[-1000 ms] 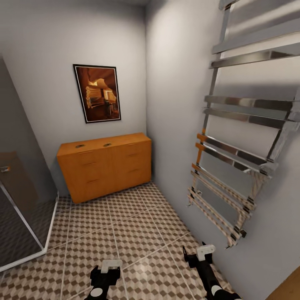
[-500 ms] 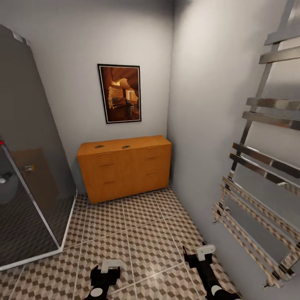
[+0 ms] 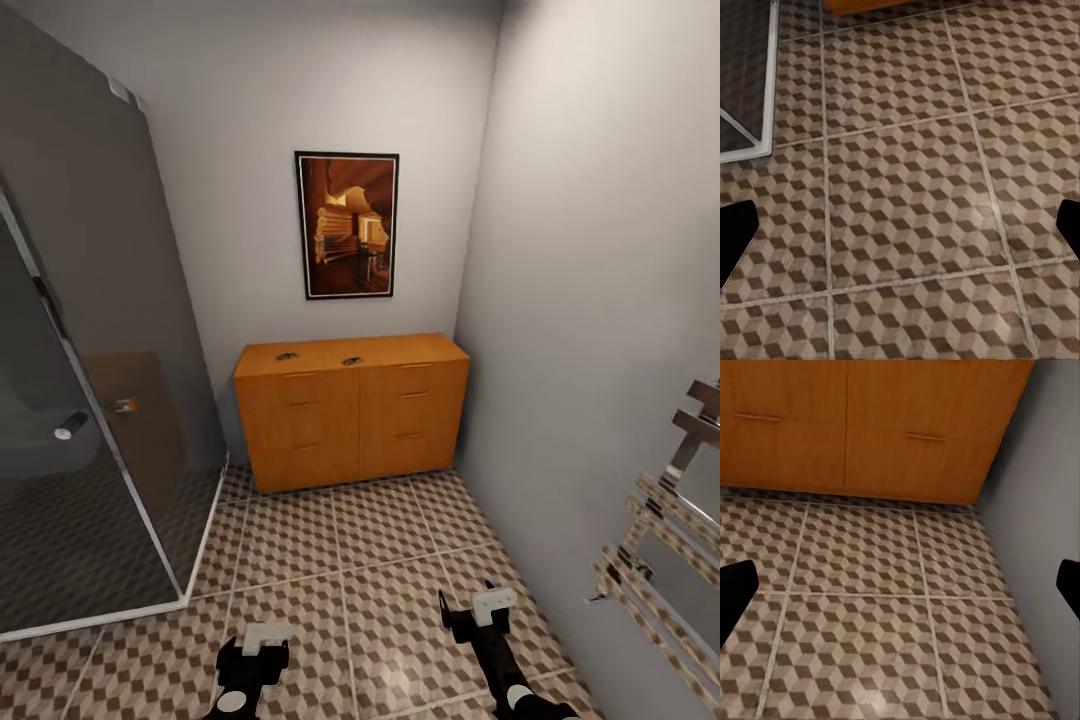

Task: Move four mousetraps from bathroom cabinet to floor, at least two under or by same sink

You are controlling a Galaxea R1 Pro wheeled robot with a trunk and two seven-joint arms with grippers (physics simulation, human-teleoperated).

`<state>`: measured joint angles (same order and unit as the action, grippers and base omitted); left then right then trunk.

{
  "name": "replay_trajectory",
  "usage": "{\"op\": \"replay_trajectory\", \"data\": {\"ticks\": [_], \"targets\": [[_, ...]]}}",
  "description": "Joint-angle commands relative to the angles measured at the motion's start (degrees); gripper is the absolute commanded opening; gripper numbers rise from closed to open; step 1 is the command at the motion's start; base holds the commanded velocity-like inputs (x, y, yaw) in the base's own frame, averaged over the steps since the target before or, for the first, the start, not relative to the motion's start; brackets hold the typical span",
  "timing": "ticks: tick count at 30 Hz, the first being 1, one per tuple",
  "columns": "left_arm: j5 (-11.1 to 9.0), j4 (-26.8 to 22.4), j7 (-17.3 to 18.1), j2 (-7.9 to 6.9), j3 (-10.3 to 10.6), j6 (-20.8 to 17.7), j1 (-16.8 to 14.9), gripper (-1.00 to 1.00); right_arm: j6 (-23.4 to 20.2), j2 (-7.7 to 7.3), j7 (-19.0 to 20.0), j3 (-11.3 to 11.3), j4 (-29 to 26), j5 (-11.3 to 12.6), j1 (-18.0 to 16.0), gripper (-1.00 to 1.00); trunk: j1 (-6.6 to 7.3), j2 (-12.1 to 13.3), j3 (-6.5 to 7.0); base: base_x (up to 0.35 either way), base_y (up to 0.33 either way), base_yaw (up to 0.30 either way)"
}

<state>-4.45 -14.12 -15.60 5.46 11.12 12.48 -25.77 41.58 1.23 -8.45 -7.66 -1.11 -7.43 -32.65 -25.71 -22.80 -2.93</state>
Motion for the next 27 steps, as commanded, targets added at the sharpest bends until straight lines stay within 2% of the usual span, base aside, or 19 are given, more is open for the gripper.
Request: {"op": "replay_trajectory", "data": {"ticks": [1, 8, 27], "targets": [[-0.47, 0.07, -0.31, -0.01, 0.48, 0.22, -0.07, 1.0, 0.08, 0.0, -0.6, -0.16, 0.06, -0.57, -0.06, 1.0, -0.07, -0.12, -0.13, 0.326, 0.104, 0.276], [-0.47, 0.06, -0.31, -0.01, 0.48, 0.23, -0.07, 1.0, 0.08, 0.0, -0.6, -0.16, 0.06, -0.57, -0.06, 1.0, -0.07, -0.12, -0.13, 0.308, 0.097, 0.118], [-0.47, 0.05, -0.31, -0.01, 0.48, 0.21, -0.07, 1.0, 0.08, 0.0, -0.57, -0.16, 0.06, -0.57, -0.05, 1.0, -0.07, -0.12, -0.13, 0.241, 0.099, 0.004]]}}
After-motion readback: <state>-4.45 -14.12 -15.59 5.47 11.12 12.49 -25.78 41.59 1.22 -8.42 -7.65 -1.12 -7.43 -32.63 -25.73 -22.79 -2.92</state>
